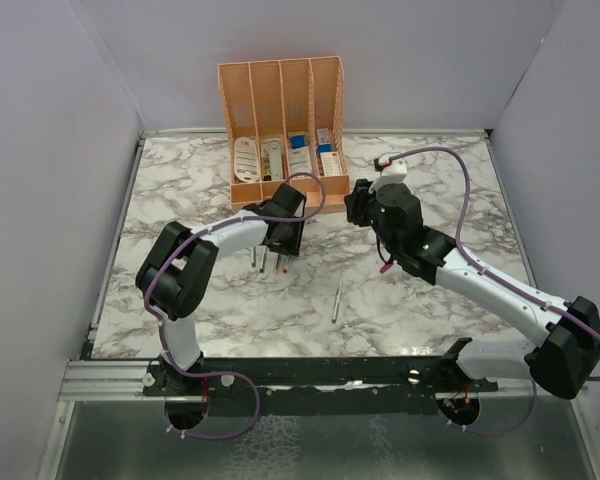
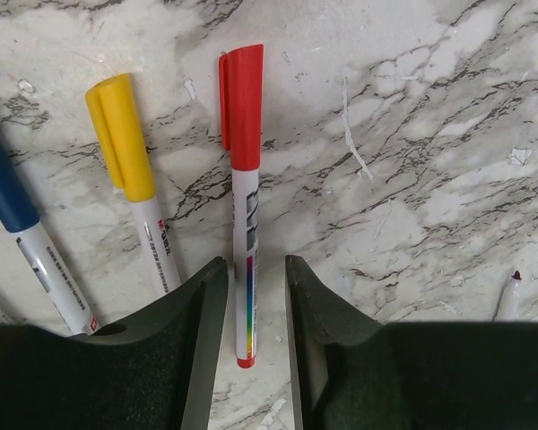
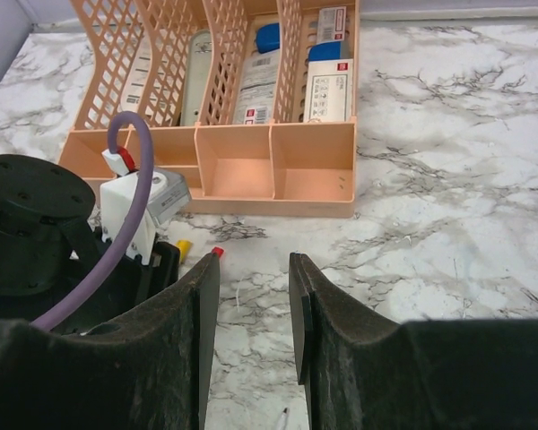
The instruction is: Insert the pens into the pen caps
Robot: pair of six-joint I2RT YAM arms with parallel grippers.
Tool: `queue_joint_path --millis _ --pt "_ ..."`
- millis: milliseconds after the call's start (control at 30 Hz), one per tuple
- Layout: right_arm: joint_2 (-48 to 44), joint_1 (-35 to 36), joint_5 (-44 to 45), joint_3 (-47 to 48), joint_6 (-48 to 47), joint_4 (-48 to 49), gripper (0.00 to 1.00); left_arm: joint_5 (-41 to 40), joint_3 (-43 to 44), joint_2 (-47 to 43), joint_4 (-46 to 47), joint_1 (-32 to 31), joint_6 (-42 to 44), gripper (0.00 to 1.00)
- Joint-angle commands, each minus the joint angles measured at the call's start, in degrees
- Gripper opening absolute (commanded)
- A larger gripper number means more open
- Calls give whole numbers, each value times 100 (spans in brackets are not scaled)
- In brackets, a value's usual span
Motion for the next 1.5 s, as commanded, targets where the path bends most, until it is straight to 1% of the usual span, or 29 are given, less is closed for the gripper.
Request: queue_joint_path --millis 0,133,300,433,533,700,833,1067,1267,1467 --pt "5 35 423 -74 161 -210 37 -128 263 -143 -65 -1 6 35" --pt "69 35 875 -97 503 -649 37 -142 373 -375 -108 -3 23 37" --pt "278 27 1336 -55 1384 -1636 37 -88 317 -748 -162 -10 10 37" --pt "517 2 1409 4 2330 -2536 37 249 138 -1092 -179 -69 29 37" --pt "625 -75 1278 -72 2791 -2942 37 523 -64 -1292 -173 -255 58 37" --pt "568 -334 935 -327 3140 -3138 37 681 -349 -1434 -153 -863 83 37" --pt "457 -377 982 -403 3305 -3293 37 702 -460 -1406 -128 -1274 -25 37" --pt "108 -387 1065 -619 3620 -3543 37 811 -473 -1289 -154 -1527 -105 38" --pt "-184 -392 1036 -773 3918 -3708 37 1064 -246 -864 -452 -1764 49 38" --pt "-420 -395 1113 -939 4118 -3820 37 948 -8 -545 -664 -2009 161 38"
